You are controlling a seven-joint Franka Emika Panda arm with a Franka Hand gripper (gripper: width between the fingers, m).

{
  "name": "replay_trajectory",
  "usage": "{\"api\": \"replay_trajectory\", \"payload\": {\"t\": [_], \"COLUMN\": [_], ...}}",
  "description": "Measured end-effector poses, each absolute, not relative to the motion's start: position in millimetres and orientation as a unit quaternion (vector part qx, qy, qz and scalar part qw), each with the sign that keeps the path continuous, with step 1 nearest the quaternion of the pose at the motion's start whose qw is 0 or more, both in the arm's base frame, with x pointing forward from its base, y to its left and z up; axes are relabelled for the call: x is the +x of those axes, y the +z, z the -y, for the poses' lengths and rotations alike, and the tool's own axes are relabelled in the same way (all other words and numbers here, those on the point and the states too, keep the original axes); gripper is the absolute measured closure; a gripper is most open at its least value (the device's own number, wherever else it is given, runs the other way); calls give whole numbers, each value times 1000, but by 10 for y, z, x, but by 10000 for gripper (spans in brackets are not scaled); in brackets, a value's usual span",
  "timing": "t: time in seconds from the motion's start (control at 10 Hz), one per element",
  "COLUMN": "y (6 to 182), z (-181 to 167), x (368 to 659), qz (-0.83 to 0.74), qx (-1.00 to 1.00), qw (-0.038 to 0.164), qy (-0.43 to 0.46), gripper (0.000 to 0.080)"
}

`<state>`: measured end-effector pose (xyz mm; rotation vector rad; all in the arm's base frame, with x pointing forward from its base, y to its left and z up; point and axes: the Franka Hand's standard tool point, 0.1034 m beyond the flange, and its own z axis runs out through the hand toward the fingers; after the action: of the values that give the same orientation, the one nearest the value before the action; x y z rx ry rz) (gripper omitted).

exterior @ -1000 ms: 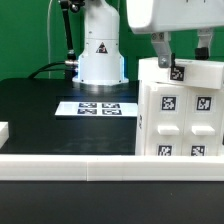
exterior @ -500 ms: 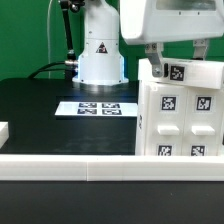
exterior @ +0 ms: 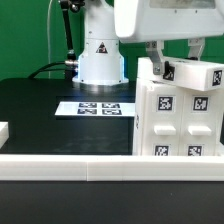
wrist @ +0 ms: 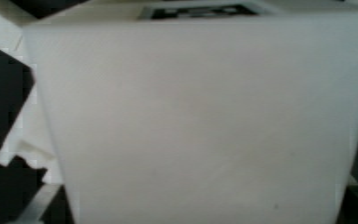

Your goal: Assemble cabinet

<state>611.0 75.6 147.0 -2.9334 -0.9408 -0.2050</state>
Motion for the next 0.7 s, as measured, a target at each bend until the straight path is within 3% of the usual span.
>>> {"api": "replay_trajectory", "payload": {"t": [0.7], "y": [1482], "z": [-776], "x": [6116], "qz": [47], "qx": [-995], "qw": [41], "qy": [-76], "gripper": [238]}}
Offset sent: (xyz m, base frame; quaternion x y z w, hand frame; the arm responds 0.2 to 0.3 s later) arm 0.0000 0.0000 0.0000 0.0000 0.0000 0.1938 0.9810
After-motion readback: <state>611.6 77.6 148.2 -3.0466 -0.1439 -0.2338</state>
